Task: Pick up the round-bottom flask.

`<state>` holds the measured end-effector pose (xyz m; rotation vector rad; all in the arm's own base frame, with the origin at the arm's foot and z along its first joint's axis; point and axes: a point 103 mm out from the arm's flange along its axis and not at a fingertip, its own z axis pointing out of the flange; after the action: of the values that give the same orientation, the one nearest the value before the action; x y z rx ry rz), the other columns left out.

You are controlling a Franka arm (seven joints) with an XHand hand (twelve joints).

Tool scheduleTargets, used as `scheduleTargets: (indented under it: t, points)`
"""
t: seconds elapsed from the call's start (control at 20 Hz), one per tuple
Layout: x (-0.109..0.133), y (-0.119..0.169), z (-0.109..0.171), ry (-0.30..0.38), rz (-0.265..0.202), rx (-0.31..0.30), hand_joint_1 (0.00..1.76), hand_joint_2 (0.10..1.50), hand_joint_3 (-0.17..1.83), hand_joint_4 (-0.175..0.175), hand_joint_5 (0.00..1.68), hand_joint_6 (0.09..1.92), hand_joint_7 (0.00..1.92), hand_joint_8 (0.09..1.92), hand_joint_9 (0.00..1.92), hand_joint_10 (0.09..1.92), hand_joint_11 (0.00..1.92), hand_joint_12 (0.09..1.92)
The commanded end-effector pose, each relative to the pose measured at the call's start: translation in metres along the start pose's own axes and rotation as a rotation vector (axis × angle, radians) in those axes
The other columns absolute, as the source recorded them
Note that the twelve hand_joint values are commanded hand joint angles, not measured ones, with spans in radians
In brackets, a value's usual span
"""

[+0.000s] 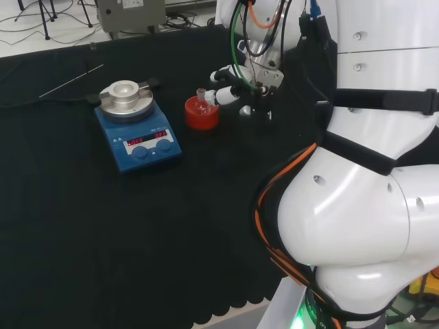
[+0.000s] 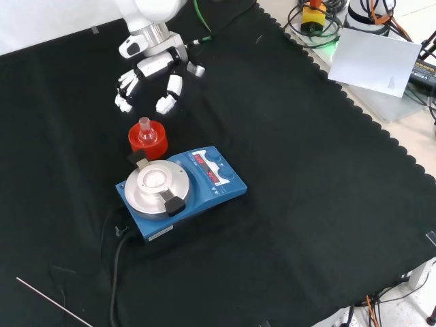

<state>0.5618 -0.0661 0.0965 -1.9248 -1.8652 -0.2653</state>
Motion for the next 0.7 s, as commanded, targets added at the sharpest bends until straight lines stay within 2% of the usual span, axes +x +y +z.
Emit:
scheduleTargets:
  t: [0.05, 0.2, 0.45, 0.7]
  points:
    - [0.003, 0.004, 0.012, 0.048, -0.021, 0.006, 0.75, 0.76, 0.54, -0.041, 0.51, 0.09, 0.17, 0.63, 0.25, 0.69, 0.00, 1.10]
    - [0.006, 0.008, 0.015, 0.063, -0.039, 0.019, 0.75, 0.76, 0.55, -0.041, 0.51, 0.09, 0.17, 0.63, 0.26, 0.69, 0.00, 1.10]
    - [0.015, 0.012, 0.021, 0.068, -0.057, 0.003, 0.75, 0.75, 0.55, -0.041, 0.49, 0.09, 0.15, 0.61, 0.24, 0.68, 0.00, 1.11]
    - [0.018, 0.015, 0.024, 0.067, -0.056, -0.012, 0.76, 0.75, 0.55, -0.041, 0.49, 0.09, 0.15, 0.61, 0.24, 0.68, 0.00, 1.11]
